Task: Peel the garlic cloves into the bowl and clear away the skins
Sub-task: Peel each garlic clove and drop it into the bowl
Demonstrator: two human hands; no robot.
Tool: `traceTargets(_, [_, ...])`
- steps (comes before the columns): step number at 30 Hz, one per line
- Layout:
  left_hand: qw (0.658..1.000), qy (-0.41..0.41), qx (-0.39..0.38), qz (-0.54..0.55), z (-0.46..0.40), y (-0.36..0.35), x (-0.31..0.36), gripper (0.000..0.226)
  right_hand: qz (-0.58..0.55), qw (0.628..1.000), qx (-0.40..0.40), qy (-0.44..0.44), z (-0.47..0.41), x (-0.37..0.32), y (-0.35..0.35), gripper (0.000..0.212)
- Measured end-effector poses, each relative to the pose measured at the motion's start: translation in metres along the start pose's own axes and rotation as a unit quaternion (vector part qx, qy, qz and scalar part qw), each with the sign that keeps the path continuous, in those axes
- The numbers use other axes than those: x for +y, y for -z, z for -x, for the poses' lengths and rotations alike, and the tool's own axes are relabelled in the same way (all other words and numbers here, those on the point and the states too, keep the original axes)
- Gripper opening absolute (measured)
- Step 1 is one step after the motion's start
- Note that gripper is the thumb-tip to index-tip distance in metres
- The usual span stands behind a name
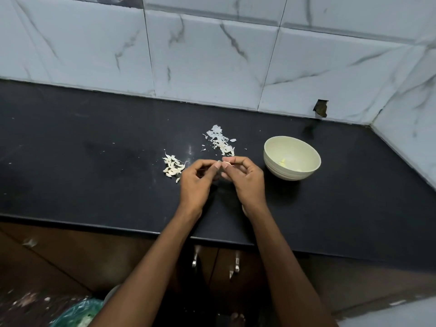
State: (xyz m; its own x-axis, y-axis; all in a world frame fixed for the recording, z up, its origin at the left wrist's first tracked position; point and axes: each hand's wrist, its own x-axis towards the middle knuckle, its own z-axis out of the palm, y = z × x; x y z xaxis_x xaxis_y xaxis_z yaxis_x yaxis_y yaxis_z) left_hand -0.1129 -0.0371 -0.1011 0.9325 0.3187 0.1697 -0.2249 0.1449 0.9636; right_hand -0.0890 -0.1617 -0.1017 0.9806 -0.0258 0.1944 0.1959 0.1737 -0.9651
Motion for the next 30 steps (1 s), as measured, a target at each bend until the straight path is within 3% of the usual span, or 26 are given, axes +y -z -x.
traceTargets(3, [1.0, -0.005, 0.01, 0.009, 0.0, 0.002, -0.002, 0.006, -0.029, 1.0, 0.01, -0.005, 0.002, -0.001, -0.001, 0.013])
traceTargets(10, [1.0, -0.014, 0.004, 0.004, 0.002, 0.004, -0.001, 0.015, 0.055, 0.997, 0.033, 0.036, -0.001, 0.004, 0.002, 0.015])
traceTargets(17, [1.0, 0.007, 0.007, 0.004, -0.001, 0.004, -0.005, 0.012, 0.244, 0.957, 0.01, 0.159, 0.005, 0.003, 0.001, 0.024])
traceTargets(30, [0.999, 0.018, -0.034, -0.02, -0.001, 0.007, -0.007, 0.008, 0.288, 0.942, 0.002, 0.17, -0.001, 0.002, 0.017, 0.017])
